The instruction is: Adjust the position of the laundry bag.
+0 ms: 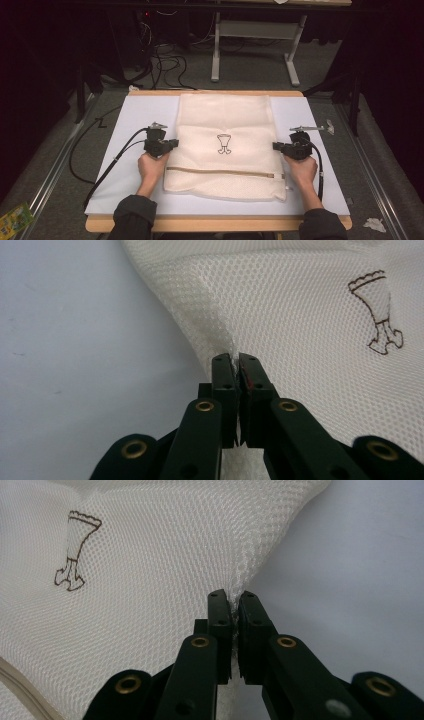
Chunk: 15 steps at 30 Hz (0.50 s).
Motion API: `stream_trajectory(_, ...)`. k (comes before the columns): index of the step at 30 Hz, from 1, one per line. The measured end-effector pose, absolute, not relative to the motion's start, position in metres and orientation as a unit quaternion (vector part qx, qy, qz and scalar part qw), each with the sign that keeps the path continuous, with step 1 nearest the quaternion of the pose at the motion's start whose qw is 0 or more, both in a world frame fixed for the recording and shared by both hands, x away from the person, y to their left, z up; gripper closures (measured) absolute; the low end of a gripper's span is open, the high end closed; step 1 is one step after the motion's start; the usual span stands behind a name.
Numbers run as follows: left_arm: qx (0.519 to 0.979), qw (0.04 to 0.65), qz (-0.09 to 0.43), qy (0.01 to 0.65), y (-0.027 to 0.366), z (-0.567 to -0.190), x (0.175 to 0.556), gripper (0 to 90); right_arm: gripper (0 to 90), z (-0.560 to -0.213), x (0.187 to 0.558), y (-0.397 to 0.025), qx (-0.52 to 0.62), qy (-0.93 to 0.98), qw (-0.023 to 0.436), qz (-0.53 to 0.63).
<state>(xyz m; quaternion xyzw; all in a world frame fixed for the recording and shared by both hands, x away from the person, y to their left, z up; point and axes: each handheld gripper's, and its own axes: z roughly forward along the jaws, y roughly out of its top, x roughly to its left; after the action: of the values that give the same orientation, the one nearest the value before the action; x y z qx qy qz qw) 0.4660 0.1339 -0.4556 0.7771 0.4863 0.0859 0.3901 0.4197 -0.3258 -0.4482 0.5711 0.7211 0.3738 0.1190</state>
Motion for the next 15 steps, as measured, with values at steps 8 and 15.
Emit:
stream_trajectory(8,0.78,0.398,0.09,0.475,0.121,-0.451,0.461,86.8,86.4,-0.452,0.415,-0.341,0.588,0.712,0.133,0.36)
stream_trajectory(15,0.795,0.379,0.115,0.46,0.119,-0.459,0.456,77.6,75.0,-0.459,0.416,-0.337,0.577,0.725,0.15,0.345)
